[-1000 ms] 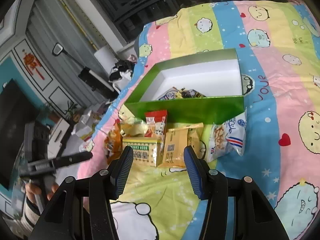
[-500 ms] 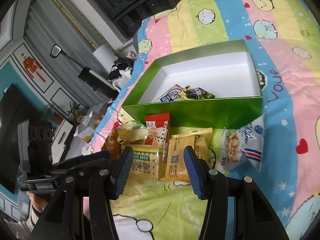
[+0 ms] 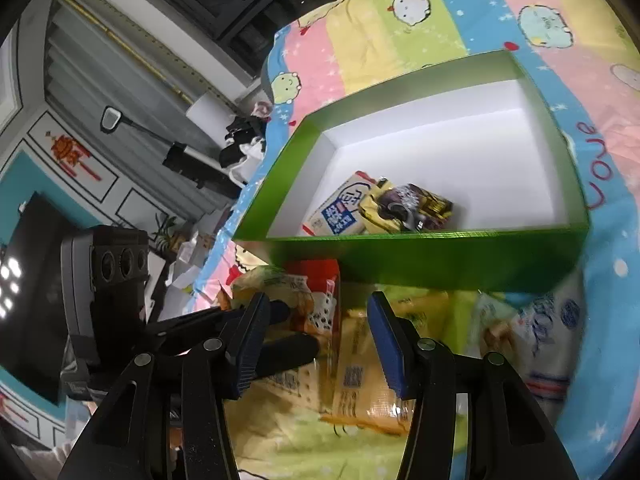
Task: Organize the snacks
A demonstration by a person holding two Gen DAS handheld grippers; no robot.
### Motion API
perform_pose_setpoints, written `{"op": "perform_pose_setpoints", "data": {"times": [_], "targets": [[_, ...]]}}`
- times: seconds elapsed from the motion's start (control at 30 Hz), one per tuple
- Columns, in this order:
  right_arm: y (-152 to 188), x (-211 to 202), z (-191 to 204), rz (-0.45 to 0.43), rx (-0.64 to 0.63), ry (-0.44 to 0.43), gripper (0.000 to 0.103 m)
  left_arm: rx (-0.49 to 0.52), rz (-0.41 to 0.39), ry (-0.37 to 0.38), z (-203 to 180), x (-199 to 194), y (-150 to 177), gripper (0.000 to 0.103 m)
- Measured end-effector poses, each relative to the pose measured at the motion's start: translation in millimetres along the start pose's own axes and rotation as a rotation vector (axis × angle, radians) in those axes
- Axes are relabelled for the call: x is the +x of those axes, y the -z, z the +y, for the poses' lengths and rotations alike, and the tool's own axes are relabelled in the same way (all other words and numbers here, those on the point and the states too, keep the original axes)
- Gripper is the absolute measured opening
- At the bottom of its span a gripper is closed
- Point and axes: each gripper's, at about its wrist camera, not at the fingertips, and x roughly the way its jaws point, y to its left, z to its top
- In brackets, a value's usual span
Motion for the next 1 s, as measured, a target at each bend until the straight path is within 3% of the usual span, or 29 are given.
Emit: {"op": "perform_pose_setpoints", "data": {"times": [0.2,0.37,0.43,0.47,0.57,0.6,0.7,1.0], "targets": [[-9,26,-1,0.081,0.003,0.011,0.053,-0.069,0.118,-0.072,21,19,-3,0.070],[-10,45,-1,0.132,0.000,0.024,0.053,-0.086,0.087,-0.002,25,22,-4,0.063],[-11,52,-1,0.154,-0.007,0.030,0.053,-0.071,0.082,-0.032,25,24,-1,0.053],[-11,55,-2,0.161,-0.011,0.029,0.053,-0.069,0.077,-0.034,26,24,0,0.053],[-10,61,-3,0.176,-0.028,0.030,0.039,-0.070,0.064,-0.019,27,23,1,0.051],[-9,63,-2,0.183,-0.036,0.023,0.029,-0.063,0.061,-0.007,26,24,2,0.049],[-6,66,-2,0.179,-0.062,0.051,0.024,-0.040,0.046,-0.003,24,25,7,0.048],[-1,49,-5,0.124,-0.036,-0.017,0.020,-0.060,-0.025,0.042,23,7,17,0.046]]}}
